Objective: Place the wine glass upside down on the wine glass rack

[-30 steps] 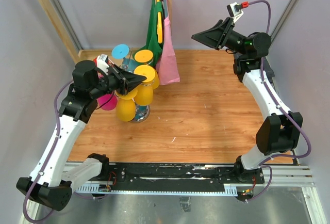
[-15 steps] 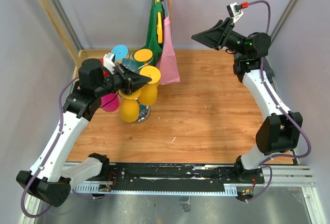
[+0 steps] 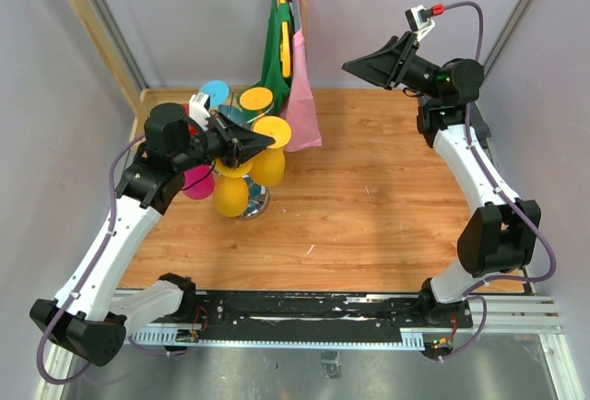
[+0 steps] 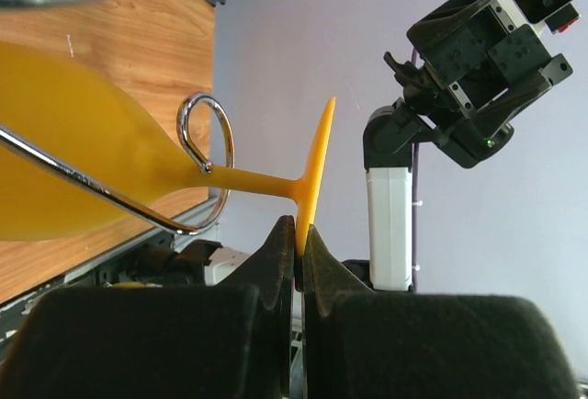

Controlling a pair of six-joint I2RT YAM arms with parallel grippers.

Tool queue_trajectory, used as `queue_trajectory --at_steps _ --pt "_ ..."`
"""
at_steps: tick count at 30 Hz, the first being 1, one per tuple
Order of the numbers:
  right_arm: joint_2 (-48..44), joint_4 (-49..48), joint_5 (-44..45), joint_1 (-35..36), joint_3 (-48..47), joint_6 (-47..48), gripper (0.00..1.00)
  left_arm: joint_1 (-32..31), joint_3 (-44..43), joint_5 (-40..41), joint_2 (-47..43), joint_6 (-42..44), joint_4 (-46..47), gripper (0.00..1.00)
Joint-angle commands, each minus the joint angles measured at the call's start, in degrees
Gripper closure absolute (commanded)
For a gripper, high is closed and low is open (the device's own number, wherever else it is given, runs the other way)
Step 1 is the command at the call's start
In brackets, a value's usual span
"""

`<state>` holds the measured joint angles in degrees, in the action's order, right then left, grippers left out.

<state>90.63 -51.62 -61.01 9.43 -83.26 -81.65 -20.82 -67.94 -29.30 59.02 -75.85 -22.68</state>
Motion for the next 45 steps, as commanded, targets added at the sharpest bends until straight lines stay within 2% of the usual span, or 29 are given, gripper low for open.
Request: queue_trajectory --at_steps 1,13,15,18,23,30,39,45 --pt "-1.01 -3.05 0.48 -1.96 0.52 -0.45 0.31 -0.45 -1.34 -1.13 1.06 0.85 4.03 1.0" --pt "-0.98 -2.98 0.23 -1.97 0.3 -0.45 0.31 -0.47 -0.35 2.16 2.21 -0.77 6.64 0.99" --pt "-1.01 -2.84 0.17 -1.97 0.23 -0.38 0.31 -0.46 -0.57 2.97 2.31 -0.69 6.01 0.94" --pt "-1.01 -2.87 0.18 -1.96 0.16 -0.36 0.31 -0.49 -0.61 3.88 2.44 -0.59 5.56 0.91" --pt "-0.94 -2.88 0.16 -1.99 0.25 -0.36 0.31 -0.5 -0.32 4.05 2.91 -0.7 5.32 0.77" --pt "-0.87 -3.05 0.15 -1.97 0.33 -0.38 0.31 -0.48 0.01 3.69 2.94 -1.04 5.58 0.65" --pt "-0.68 -3.29 0.43 -2.01 0.81 -0.41 0.31 -0.5 -0.25 2.85 2.33 -1.53 5.23 0.53" --pt "-0.51 -3.58 0.49 -1.97 0.96 -0.51 0.31 -0.5 -2.18 3.09 2.32 -0.4 2.39 0.5"
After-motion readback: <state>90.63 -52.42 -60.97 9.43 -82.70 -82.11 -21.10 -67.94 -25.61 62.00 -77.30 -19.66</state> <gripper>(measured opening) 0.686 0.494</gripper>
